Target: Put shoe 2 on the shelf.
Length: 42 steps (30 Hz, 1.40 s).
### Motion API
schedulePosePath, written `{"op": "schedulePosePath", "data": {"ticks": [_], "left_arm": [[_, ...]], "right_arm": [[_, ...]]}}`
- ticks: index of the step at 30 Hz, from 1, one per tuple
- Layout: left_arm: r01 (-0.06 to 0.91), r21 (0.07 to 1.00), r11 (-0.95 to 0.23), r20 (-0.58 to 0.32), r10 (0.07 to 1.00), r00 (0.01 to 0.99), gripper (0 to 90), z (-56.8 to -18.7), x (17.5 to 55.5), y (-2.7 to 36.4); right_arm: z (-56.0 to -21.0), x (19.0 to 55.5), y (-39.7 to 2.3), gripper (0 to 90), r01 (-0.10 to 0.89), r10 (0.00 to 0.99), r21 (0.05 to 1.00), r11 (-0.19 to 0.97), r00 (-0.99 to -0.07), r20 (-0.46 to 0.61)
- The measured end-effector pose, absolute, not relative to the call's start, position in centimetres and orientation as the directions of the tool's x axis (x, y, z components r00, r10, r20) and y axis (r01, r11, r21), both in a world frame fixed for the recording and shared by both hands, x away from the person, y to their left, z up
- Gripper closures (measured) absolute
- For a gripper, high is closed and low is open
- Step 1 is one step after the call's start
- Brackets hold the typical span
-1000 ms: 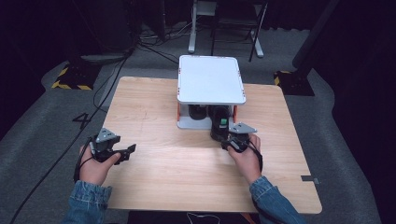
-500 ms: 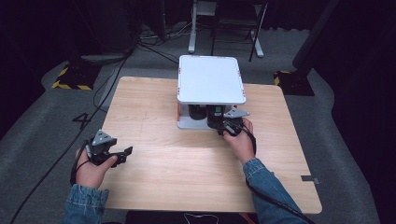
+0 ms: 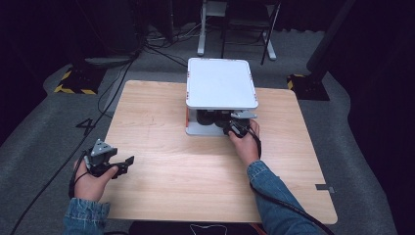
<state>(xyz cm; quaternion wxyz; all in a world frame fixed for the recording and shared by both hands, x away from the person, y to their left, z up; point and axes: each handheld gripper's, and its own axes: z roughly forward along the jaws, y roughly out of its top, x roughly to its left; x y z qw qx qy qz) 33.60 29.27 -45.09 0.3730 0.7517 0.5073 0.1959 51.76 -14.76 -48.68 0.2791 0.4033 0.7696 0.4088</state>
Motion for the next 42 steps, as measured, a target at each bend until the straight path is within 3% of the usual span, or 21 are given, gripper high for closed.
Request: {"op": "schedulePosePath", "data": {"ticks": [5, 11, 21, 29, 37, 42], "left_arm": [[0.613, 0.762, -0.209, -0.086, 0.905, 0.416, 27.1, -44.9, 33.7, 29.0], [0.606, 0.765, -0.217, -0.084, 0.9, 0.429, 27.1, -44.7, 34.1, 28.6], [0.592, 0.773, -0.23, -0.081, 0.889, 0.452, 27.0, -44.3, 34.5, 27.7], [0.587, 0.774, -0.236, -0.077, 0.886, 0.457, 26.8, -44.1, 34.4, 27.5], [0.586, 0.773, -0.241, -0.059, 0.893, 0.446, 26.7, -43.9, 34.4, 28.2], [0.588, 0.771, -0.245, -0.049, 0.898, 0.438, 26.5, -44.0, 34.5, 28.6]], "right_arm": [[-48.7, 51.5, -14.5, 43.5, 0.373, 0.85, 0.861, 0.346, -0.514, -0.118], [-47.6, 49.3, -15.7, 40.1, 0.376, 0.83, 0.87, 0.32, -0.553, -0.066], [-41.1, 44.1, -19.2, 34.8, 0.367, 0.788, 0.877, 0.309, -0.616, -0.02], [-38.9, 40.7, -24.4, 27.0, 0.394, 0.816, 0.896, 0.207, -0.575, 0.065], [-38.0, 38.8, -28.9, 24.9, 0.42, 0.842, 0.886, 0.196, -0.536, 0.067], [-38.1, 38.1, -30.7, 23.3, 0.447, 0.847, 0.86, 0.247, -0.531, 0.033]]}}
